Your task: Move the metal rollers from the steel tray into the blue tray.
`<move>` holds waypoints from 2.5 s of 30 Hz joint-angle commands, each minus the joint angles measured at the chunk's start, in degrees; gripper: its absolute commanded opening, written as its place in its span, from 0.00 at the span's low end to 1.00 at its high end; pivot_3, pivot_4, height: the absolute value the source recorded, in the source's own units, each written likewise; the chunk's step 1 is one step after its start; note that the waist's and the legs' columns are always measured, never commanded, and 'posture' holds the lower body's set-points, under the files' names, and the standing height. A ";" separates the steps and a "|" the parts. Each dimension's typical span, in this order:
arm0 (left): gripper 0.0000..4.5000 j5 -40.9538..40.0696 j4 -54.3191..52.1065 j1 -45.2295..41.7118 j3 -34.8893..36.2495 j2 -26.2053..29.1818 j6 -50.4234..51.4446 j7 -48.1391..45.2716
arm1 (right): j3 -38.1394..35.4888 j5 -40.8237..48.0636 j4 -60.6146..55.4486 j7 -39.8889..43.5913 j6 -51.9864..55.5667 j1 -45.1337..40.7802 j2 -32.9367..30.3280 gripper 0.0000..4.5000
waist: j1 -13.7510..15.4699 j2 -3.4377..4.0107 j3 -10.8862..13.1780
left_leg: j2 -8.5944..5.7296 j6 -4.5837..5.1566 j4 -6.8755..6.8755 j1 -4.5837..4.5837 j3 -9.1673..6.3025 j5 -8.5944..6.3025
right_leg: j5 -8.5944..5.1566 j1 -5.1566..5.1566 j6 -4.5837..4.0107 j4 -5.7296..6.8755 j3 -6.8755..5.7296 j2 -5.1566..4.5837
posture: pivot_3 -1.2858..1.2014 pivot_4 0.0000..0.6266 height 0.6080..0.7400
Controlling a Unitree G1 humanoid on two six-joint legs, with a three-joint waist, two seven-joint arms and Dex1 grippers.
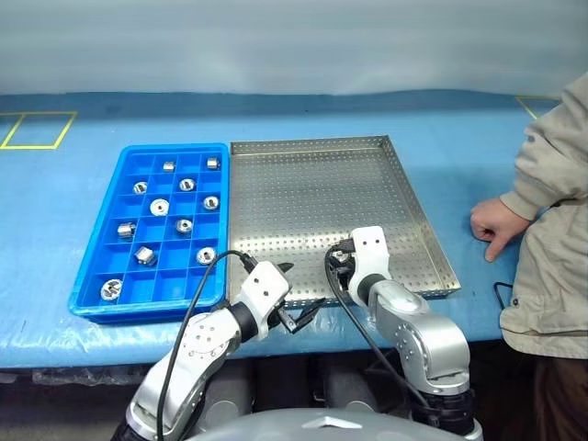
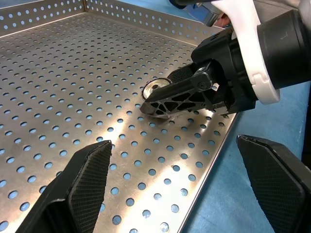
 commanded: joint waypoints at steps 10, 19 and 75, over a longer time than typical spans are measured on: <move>1.00 5.13 -6.77 7.88 9.96 -9.71 -7.62 16.54 | 5.73 3.19 7.07 8.20 -6.45 -20.05 -0.04 0.41 | 3.71 -0.07 0.03 | -0.01 0.01 -0.12 -0.04 -0.10 0.00 | 0.18 -0.01 0.28 -0.03 -0.08 0.05 | 0.66 0.24 1.00; 1.00 11.60 -12.58 19.80 7.21 -11.75 -10.85 24.14 | 11.84 4.66 14.89 13.07 -10.60 -23.89 2.70 0.41 | 9.26 -0.09 0.06 | -0.06 0.03 -0.11 -0.11 -0.15 -0.02 | 0.04 -0.01 0.11 -0.13 -0.22 -0.06 | 0.72 0.24 1.00; 1.00 10.29 -10.70 22.81 9.58 -11.18 -14.92 20.16 | 10.44 9.91 5.33 19.43 -3.88 -16.48 -8.14 1.00 | 32.45 -0.21 -0.46 | 0.03 -0.43 0.23 -1.01 -0.38 -0.27 | -0.07 -0.79 -0.04 -0.04 -1.68 0.00 | 0.69 0.24 1.00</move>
